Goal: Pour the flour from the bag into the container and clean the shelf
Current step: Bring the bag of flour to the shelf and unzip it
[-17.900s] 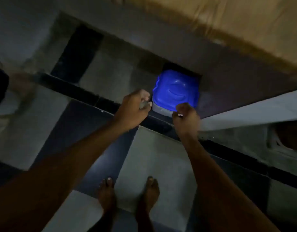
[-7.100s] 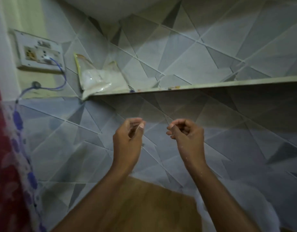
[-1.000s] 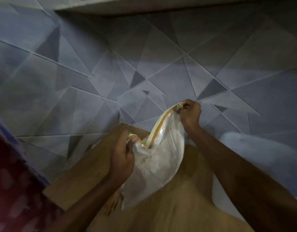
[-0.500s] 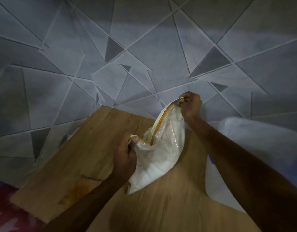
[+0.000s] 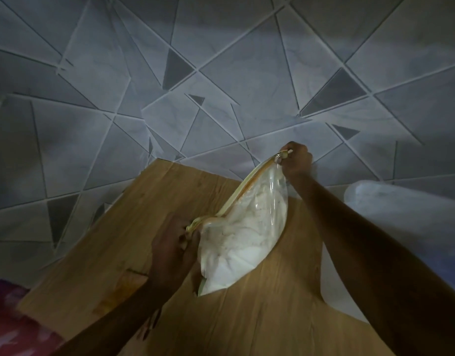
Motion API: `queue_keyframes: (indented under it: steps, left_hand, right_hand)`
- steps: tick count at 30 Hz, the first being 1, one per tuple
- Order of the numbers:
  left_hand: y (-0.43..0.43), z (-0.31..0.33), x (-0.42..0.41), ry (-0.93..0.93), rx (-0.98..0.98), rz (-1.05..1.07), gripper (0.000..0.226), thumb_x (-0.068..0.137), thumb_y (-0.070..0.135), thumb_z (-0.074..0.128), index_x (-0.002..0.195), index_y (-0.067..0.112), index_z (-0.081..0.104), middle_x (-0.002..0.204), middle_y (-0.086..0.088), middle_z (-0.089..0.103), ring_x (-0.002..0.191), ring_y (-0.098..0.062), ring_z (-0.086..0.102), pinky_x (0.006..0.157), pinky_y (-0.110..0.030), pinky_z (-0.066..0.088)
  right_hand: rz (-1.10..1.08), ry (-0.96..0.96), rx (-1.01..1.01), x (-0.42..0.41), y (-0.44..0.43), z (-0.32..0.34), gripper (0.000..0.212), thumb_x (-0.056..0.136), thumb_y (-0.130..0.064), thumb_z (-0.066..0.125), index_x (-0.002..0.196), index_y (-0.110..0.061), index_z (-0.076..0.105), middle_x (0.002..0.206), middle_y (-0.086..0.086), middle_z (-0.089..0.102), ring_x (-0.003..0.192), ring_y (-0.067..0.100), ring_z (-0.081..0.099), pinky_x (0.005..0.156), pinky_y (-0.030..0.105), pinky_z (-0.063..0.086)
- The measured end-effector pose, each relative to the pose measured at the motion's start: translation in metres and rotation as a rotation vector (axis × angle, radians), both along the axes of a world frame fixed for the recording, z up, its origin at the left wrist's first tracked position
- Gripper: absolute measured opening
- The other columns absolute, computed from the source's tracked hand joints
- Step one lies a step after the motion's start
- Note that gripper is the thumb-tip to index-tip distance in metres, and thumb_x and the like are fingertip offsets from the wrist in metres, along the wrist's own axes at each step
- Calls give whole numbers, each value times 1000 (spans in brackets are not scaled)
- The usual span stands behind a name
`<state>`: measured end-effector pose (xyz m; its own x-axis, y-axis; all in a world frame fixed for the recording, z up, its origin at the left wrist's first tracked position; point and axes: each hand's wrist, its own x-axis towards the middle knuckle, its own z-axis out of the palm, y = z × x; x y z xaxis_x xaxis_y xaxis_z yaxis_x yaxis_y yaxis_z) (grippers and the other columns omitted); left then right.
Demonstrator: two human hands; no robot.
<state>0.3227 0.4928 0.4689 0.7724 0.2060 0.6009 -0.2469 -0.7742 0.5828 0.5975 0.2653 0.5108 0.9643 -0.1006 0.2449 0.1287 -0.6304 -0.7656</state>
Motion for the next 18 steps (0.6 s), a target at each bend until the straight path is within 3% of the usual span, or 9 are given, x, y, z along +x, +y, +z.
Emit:
queue_keyframes:
  steps: [3, 7, 11, 15, 18]
  left_hand:
    - [1, 0, -18, 46, -112, 47, 10, 86, 13, 68, 84, 8, 60, 78, 1, 59, 69, -13, 59, 59, -30, 49]
    - [-5, 18, -18, 167, -174, 48, 24, 79, 16, 63, 99, 4, 55, 75, 11, 53, 68, -2, 56, 57, -11, 42]
    - [9, 26, 9, 460, -26, 41, 30, 82, 53, 60, 88, 25, 70, 78, 12, 66, 71, -7, 64, 61, -30, 54]
    - [13, 31, 18, 505, -7, 32, 17, 85, 32, 74, 71, 28, 66, 69, 10, 65, 64, -10, 63, 59, -30, 54]
    - [20, 30, 10, 488, -15, -21, 33, 82, 23, 79, 63, 34, 55, 61, 11, 60, 57, -6, 59, 56, -30, 51]
  right_hand:
    - [52, -12, -96, 6, -2, -1, 9, 84, -5, 71, 92, -8, 72, 95, 10, 74, 91, 30, 69, 75, 24, 47]
    - [236, -64, -209, 3, 1, 2, 21, 85, 0, 60, 90, -12, 77, 91, 8, 77, 88, 28, 72, 80, 28, 53]
    - [396, -185, -235, -1, -2, 0, 16, 81, 3, 67, 84, -8, 78, 84, 9, 78, 78, 24, 74, 73, 26, 56]
    - [397, -197, -219, 9, -8, -2, 9, 77, 0, 75, 79, -8, 79, 81, 9, 77, 75, 24, 74, 68, 2, 43]
    - [262, -49, -181, 14, -8, -4, 7, 81, -7, 78, 88, -8, 80, 90, 10, 78, 85, 23, 74, 74, 12, 46]
